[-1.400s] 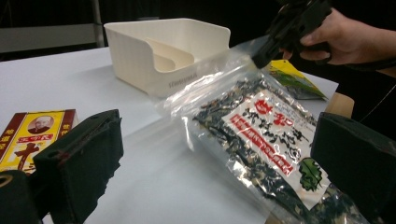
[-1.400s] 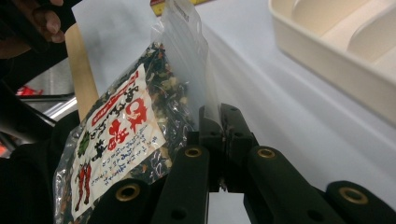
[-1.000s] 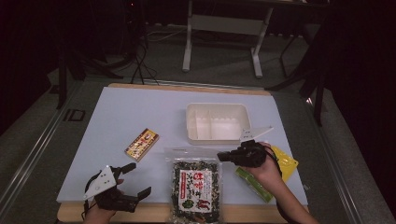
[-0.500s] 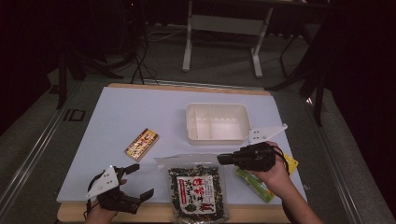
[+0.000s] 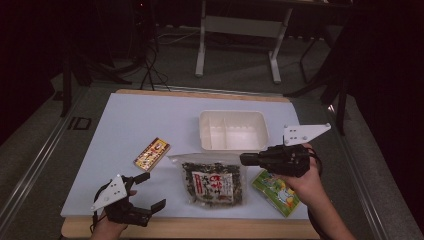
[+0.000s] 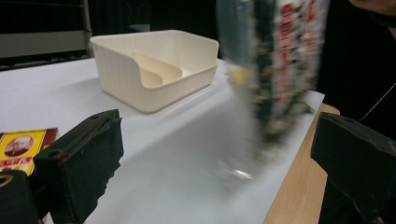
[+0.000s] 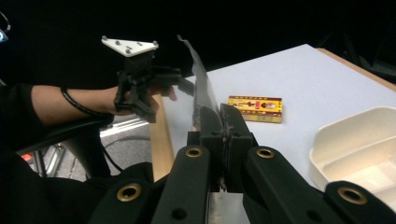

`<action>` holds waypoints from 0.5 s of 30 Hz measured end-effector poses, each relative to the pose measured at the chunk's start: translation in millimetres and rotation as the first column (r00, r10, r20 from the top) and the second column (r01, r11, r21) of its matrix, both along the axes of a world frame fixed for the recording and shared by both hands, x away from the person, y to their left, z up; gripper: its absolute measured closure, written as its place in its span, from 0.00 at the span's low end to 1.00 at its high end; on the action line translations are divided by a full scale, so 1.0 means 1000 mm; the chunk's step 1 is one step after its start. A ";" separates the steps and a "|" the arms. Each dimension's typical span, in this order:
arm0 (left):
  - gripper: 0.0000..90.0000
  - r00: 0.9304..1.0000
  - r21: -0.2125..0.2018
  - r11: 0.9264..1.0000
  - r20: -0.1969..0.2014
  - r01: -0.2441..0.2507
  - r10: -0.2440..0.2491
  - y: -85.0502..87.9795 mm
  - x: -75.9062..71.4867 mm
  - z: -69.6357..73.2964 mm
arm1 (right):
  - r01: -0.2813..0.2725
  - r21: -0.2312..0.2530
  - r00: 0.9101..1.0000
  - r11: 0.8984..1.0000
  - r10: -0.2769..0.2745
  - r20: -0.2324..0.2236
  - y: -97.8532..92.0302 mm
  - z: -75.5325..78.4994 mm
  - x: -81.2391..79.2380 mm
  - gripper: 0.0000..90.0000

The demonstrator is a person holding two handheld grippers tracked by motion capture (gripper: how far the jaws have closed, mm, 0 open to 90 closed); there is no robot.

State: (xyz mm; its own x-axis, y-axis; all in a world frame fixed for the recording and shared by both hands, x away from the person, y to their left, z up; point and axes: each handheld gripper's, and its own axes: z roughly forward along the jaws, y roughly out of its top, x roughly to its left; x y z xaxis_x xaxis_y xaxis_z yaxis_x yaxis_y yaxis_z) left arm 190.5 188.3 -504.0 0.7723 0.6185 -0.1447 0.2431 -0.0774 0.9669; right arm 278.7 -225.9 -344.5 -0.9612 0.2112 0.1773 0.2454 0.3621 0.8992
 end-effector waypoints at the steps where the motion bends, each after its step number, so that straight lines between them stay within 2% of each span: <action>1: 0.03 1.000 0.000 1.000 -0.009 0.012 -0.012 -0.002 0.001 0.003 | 0.003 0.000 1.000 1.000 -0.003 0.001 -0.001 0.001 0.001 1.00; 6: 0.03 1.000 0.032 0.999 0.019 0.022 -0.023 -0.011 0.008 0.026 | 0.031 0.009 0.999 0.999 -0.032 0.017 -0.005 0.007 0.004 1.00; 8: 0.03 0.999 0.029 0.999 0.023 0.030 -0.030 -0.012 0.011 0.031 | 0.033 0.016 0.999 0.999 -0.033 0.016 -0.005 0.009 0.005 1.00; 10: 0.03 0.999 0.052 0.998 0.024 0.040 -0.042 -0.017 0.018 0.041 | 0.045 0.020 0.999 0.999 -0.046 0.026 -0.008 0.013 0.007 1.00; 11: 0.03 0.998 0.051 0.997 0.029 0.059 -0.061 -0.019 0.021 0.045 | 0.048 0.021 0.998 0.999 -0.048 0.027 -0.009 0.015 0.007 1.00; 14: 0.03 0.997 0.043 0.997 0.034 0.069 -0.071 -0.023 0.027 0.051 | 0.051 0.034 0.998 0.998 -0.052 0.026 -0.011 0.018 0.008 1.00; 15: 0.03 0.994 0.037 0.994 0.032 0.103 -0.104 -0.029 0.036 0.057 | 0.049 0.041 0.998 0.998 -0.050 0.024 -0.011 0.019 0.008 1.00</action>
State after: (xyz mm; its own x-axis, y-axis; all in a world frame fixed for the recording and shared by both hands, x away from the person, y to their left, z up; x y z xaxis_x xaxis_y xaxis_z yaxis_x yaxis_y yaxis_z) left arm 226.3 159.0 -446.7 0.8364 0.5396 -0.0966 0.1991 -0.1349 0.9706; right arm 287.2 -237.1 -325.7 -0.9542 0.2514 0.1623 0.2390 0.3139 0.9189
